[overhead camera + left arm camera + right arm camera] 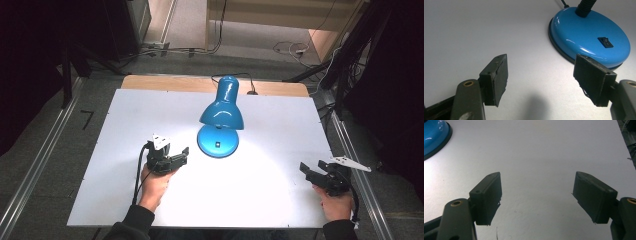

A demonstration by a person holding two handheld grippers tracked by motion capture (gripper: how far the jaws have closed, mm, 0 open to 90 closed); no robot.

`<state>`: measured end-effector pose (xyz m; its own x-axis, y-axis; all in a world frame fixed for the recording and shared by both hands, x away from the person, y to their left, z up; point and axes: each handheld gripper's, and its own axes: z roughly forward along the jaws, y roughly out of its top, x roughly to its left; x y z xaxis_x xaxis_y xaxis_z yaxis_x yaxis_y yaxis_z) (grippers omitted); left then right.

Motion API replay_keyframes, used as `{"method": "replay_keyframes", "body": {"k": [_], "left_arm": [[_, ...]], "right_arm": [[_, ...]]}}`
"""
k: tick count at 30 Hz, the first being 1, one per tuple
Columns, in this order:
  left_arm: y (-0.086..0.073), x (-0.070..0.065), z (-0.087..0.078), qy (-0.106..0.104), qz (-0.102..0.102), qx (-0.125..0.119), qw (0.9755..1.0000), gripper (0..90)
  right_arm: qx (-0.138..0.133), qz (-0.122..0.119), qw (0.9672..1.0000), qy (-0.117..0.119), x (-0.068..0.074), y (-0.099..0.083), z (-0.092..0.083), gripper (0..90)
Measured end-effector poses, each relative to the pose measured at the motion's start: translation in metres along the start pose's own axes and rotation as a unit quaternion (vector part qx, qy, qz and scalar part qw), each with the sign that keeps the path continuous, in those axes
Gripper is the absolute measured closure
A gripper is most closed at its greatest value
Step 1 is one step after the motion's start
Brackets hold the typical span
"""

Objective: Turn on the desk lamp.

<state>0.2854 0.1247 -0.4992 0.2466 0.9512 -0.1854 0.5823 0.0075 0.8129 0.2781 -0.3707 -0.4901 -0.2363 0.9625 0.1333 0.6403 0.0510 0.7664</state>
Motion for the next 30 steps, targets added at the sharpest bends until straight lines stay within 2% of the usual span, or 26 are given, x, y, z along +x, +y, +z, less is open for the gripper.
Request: {"method": "replay_keyframes", "body": {"k": [8, 14, 18, 30], "left_arm": [[-0.005, 0.009, -0.007, 0.007, 0.008, 0.003, 0.9999, 28.6], [-0.007, 0.018, -0.019, 0.013, 0.012, 0.000, 0.9998, 27.9], [-0.012, 0.023, -0.024, 0.018, 0.014, 0.004, 0.9997, 25.0], [-0.015, 0.041, -0.038, 0.033, -0.004, -0.005, 0.9994, 23.3]], "right_arm": [[-0.002, 0.003, 1.0000, 0.000, -0.001, 0.000, -0.001, 21.6], [-0.003, 0.002, 1.0000, 0.001, -0.002, 0.000, -0.001, 21.6], [-0.002, 0.002, 1.0000, 0.001, -0.001, 0.000, -0.001, 21.6], [-0.001, 0.005, 1.0000, 0.002, -0.002, 0.000, -0.001, 21.6]]}}
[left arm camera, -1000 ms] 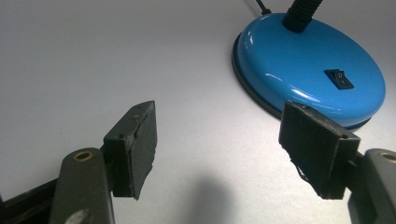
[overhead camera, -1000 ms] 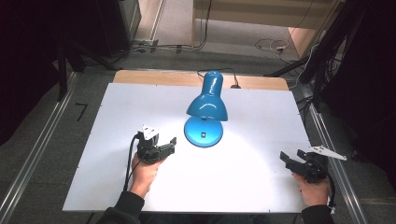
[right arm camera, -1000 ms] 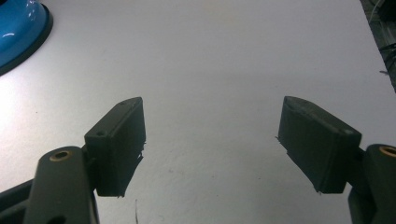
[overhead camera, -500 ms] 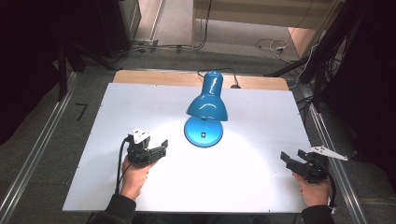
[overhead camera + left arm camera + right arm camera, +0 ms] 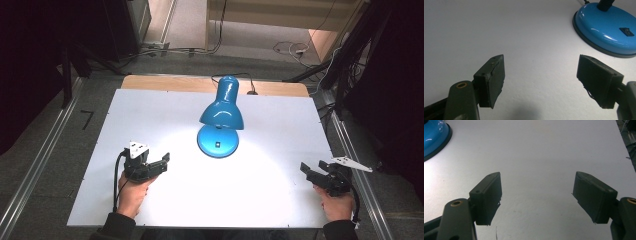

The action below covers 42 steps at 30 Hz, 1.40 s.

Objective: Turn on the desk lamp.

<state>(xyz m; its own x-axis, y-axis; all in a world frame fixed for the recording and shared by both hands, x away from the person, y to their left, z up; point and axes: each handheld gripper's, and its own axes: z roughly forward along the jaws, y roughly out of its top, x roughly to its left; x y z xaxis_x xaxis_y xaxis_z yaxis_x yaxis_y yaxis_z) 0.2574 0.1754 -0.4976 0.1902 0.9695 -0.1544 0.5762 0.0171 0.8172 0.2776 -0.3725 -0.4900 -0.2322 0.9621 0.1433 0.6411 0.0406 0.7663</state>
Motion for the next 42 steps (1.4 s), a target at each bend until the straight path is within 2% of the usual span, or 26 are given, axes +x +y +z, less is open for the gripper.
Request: {"method": "replay_keyframes", "body": {"k": [10, 27, 34, 42], "left_arm": [[-0.003, 0.014, -0.010, 0.010, -0.008, -0.004, 0.9999, 23.3], [-0.011, 0.022, -0.028, 0.008, -0.016, -0.007, 0.9998, 22.5], [-0.014, 0.031, -0.035, 0.016, -0.026, -0.010, 0.9995, 22.5], [-0.022, 0.044, -0.045, 0.028, -0.038, -0.002, 0.9989, 22.5]], "right_arm": [[-0.002, -0.001, 1.0000, -0.001, 0.000, 0.000, 0.000, 21.6], [-0.002, -0.001, 1.0000, -0.001, 0.000, 0.000, -0.001, 21.6], [-0.002, 0.000, 1.0000, -0.001, 0.000, 0.000, -0.001, 21.6], [-0.003, -0.001, 1.0000, -0.001, 0.000, 0.000, -0.002, 21.6]]}}
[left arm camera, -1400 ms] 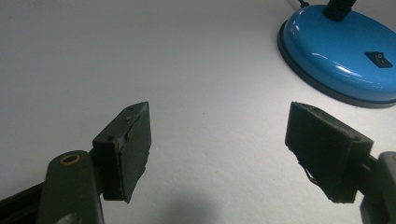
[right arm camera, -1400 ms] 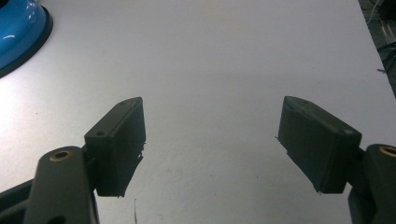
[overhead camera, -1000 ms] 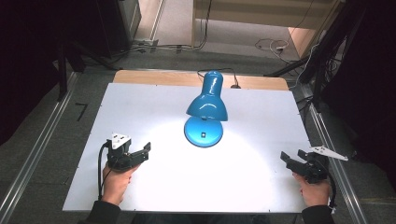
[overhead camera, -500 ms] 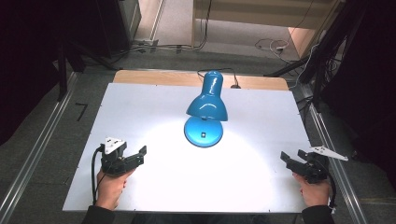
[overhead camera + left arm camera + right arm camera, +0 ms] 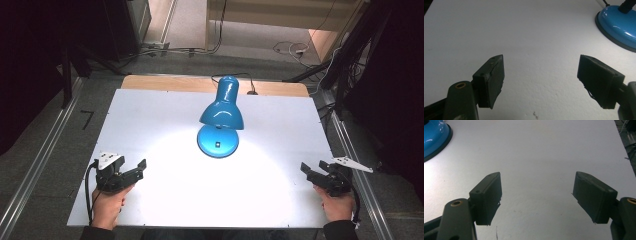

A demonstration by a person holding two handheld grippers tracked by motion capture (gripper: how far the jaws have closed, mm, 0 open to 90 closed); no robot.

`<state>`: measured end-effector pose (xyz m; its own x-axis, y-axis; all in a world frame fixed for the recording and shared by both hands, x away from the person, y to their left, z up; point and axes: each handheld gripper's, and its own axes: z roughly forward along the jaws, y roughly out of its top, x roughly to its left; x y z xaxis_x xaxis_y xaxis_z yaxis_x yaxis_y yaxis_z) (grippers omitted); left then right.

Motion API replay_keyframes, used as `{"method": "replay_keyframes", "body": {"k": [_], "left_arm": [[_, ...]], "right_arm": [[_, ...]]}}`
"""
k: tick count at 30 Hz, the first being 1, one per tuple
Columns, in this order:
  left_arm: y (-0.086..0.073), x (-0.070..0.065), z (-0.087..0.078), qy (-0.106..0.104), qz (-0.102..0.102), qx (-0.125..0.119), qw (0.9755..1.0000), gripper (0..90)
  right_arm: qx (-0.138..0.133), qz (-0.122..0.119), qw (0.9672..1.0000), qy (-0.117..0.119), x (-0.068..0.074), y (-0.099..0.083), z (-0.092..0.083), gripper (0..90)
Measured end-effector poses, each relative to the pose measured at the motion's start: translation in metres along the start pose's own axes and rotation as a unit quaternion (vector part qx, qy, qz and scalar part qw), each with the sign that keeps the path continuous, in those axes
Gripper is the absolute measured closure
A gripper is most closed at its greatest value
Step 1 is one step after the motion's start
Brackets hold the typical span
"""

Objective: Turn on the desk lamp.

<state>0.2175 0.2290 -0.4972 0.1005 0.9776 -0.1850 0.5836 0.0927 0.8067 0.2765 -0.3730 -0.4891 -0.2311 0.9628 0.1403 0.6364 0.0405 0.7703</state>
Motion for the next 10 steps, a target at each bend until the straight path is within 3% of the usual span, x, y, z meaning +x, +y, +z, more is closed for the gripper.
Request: {"method": "replay_keyframes", "body": {"k": [7, 10], "left_arm": [[-0.008, 0.013, 0.000, 0.018, -0.017, 0.010, 0.9996, 22.5], [-0.010, 0.013, 0.004, 0.026, -0.014, 0.020, 0.9994, 22.4]], "right_arm": [[0.004, -0.007, 0.9999, -0.010, -0.001, -0.001, 0.000, 21.5], [0.020, -0.007, 0.9996, -0.018, -0.004, -0.003, 0.004, 20.3]]}}
